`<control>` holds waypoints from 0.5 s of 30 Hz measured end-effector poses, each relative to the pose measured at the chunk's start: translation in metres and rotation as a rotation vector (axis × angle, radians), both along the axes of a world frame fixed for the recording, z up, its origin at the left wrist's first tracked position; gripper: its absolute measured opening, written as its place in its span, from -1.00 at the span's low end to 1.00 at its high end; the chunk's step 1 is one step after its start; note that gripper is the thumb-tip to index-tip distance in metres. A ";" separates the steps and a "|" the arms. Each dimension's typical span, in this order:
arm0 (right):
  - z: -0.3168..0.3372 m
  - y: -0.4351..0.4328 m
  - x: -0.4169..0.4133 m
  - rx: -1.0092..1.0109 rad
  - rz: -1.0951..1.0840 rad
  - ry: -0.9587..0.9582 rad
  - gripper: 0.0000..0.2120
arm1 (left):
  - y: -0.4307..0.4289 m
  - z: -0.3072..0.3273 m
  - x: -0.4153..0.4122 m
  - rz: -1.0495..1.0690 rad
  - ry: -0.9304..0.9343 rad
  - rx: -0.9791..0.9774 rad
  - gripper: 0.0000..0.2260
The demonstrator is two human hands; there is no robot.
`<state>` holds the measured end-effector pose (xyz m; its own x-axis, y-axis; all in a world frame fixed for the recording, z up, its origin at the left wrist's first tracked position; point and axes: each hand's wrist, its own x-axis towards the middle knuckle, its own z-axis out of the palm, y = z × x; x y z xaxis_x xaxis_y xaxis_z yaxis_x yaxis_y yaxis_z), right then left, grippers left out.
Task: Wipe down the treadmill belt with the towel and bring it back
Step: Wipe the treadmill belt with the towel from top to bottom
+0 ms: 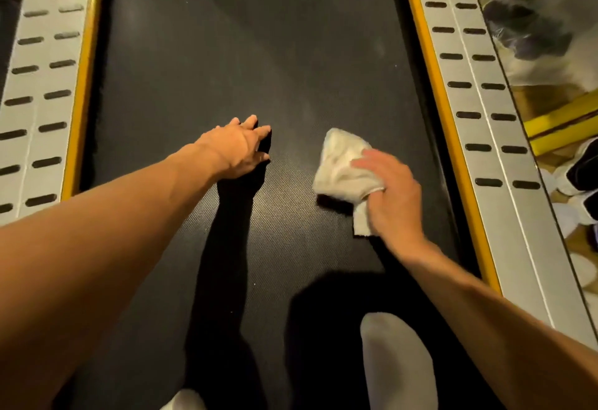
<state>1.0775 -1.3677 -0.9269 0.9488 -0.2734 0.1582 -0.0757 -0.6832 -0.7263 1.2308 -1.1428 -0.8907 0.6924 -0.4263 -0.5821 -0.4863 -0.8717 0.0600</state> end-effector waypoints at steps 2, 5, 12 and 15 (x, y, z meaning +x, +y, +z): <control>0.003 -0.033 0.018 -0.068 -0.170 0.023 -0.57 | 0.004 -0.001 -0.003 -0.023 0.001 0.011 -0.45; -0.006 -0.041 0.019 -0.133 -0.270 0.177 -0.52 | 0.015 0.000 -0.005 -0.129 -0.058 0.056 -0.45; -0.008 0.059 -0.020 0.043 0.230 0.085 -0.36 | 0.069 0.000 -0.009 -0.028 -0.054 -0.003 -0.44; -0.005 0.042 0.016 0.001 0.044 0.006 -0.43 | 0.101 0.006 -0.010 0.044 -0.077 0.019 -0.44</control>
<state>1.0934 -1.3257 -0.9316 0.9609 -0.2312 0.1523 -0.0496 -0.6849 -0.7269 1.2207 -1.0413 -0.8846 0.7531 -0.3840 -0.5342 -0.4504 -0.8928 0.0068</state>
